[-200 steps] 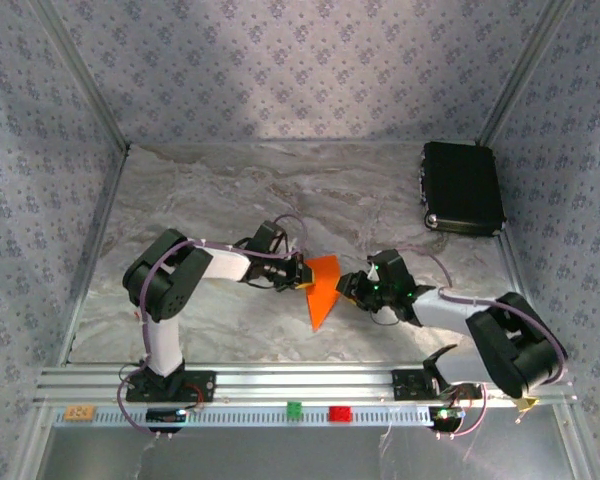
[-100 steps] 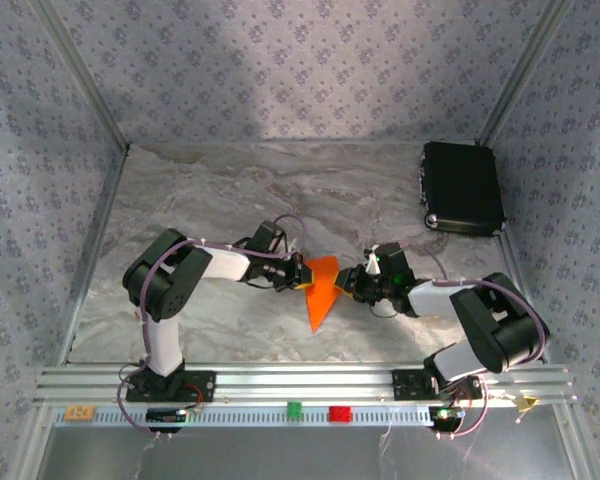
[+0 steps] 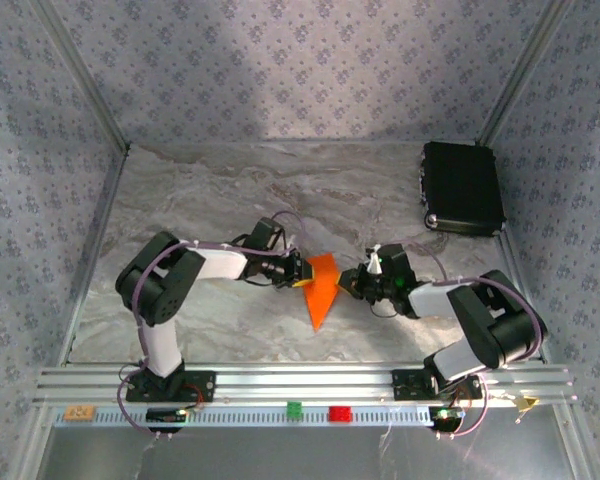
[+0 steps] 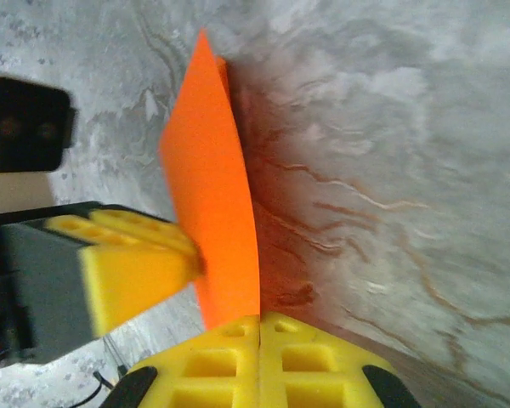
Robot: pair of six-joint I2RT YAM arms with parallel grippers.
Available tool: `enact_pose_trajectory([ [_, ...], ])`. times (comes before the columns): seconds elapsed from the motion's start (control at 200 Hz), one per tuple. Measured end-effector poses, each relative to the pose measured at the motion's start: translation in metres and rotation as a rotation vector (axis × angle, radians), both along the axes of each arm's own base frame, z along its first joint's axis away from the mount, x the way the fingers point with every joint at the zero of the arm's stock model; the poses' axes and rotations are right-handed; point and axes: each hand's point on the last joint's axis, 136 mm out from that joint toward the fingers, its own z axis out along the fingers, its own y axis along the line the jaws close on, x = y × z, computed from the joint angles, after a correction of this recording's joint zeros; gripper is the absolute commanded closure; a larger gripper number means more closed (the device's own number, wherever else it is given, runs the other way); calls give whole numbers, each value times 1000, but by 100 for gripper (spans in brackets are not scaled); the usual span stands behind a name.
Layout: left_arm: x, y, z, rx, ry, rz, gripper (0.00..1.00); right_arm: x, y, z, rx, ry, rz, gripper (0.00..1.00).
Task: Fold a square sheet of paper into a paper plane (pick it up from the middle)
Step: Perform the fifth fold on the wing at the bottom-center of the table.
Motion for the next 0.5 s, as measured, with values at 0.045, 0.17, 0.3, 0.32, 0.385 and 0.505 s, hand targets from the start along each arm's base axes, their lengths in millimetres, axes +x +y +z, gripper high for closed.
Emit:
enact_pose_trajectory([
  [0.045,2,0,9,-6,-16,14,80,-1,-3,-1,-8,5,-33,96],
  [0.17,6,-1,30,-29,-49,46,81,-5,-3,5,-17,1,-96,96],
  [0.3,-2,-6,32,-24,-39,49,85,-4,0,15,-11,-11,-167,95],
  [0.32,-4,-7,31,-20,-36,47,86,-4,1,16,-10,-12,-175,95],
  [0.385,-10,-11,28,-11,-28,39,88,-5,1,16,-10,-6,-199,94],
  [0.505,-18,-13,14,17,0,38,92,-6,-2,13,-19,7,-227,91],
])
